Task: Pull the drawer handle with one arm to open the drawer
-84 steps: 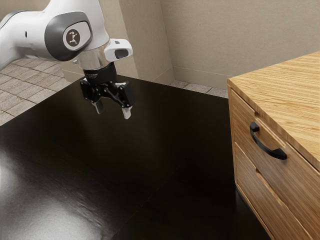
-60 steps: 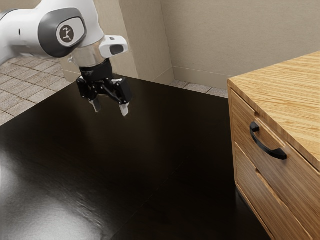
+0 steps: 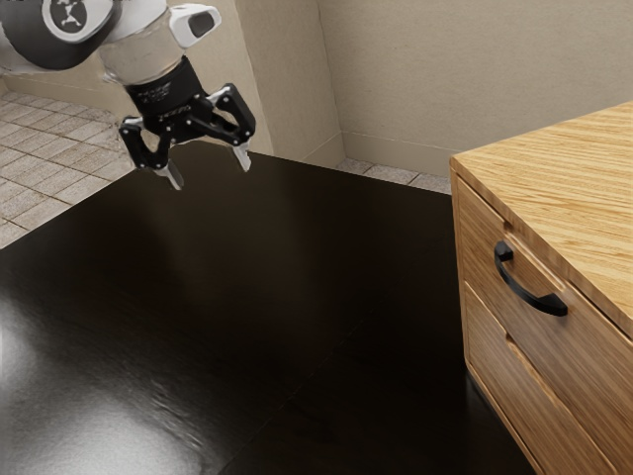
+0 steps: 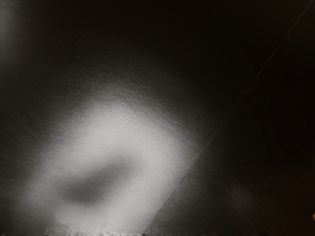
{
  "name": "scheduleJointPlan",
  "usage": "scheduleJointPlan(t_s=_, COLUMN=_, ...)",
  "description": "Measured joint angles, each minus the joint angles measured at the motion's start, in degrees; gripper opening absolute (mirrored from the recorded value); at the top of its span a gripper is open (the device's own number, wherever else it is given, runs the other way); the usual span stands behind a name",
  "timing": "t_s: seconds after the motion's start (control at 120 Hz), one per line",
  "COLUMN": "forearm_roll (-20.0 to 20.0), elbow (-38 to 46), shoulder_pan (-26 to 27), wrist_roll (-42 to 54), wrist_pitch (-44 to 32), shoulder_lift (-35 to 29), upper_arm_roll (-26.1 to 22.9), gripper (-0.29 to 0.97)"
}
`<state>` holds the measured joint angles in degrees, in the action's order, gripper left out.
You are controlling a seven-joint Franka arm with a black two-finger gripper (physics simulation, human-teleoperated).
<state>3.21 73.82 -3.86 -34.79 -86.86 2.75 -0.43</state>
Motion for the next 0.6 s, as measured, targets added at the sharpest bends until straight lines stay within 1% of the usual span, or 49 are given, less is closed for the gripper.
scheduleJointPlan(t_s=0.15, forearm_roll=-0.04, elbow=0.34, shoulder_pan=17.26, wrist_roll=-8.87, wrist_pitch=-1.98, shoulder_lift=0.49, upper_arm_roll=-0.06, gripper=0.68)
scheduleJointPlan(t_s=0.192, forearm_roll=-0.04, elbow=0.41, shoulder_pan=20.49, wrist_roll=-10.98, wrist_pitch=-2.16, shoulder_lift=0.08, upper_arm_roll=0.02, gripper=0.68)
scheduleJointPlan(t_s=0.25, forearm_roll=-0.04, elbow=0.51, shoulder_pan=23.15, wrist_roll=-13.69, wrist_pitch=-2.13, shoulder_lift=-0.66, upper_arm_roll=0.27, gripper=0.68)
scheduleJointPlan(t_s=0.317, forearm_roll=0.02, elbow=0.61, shoulder_pan=24.16, wrist_roll=-16.50, wrist_pitch=-1.97, shoulder_lift=-1.04, upper_arm_roll=0.42, gripper=0.68)
scheduleJointPlan(t_s=0.417, forearm_roll=0.08, elbow=1.23, shoulder_pan=22.87, wrist_roll=-20.20, wrist_pitch=-2.01, shoulder_lift=-1.72, upper_arm_roll=0.11, gripper=0.68)
scheduleJointPlan(t_s=0.508, forearm_roll=0.10, elbow=9.92, shoulder_pan=20.95, wrist_roll=-23.06, wrist_pitch=-4.79, shoulder_lift=-6.60, upper_arm_roll=0.11, gripper=0.68)
scheduleJointPlan(t_s=0.6, forearm_roll=0.08, elbow=15.23, shoulder_pan=18.55, wrist_roll=-25.49, wrist_pitch=-8.69, shoulder_lift=-9.61, upper_arm_roll=0.09, gripper=0.68)
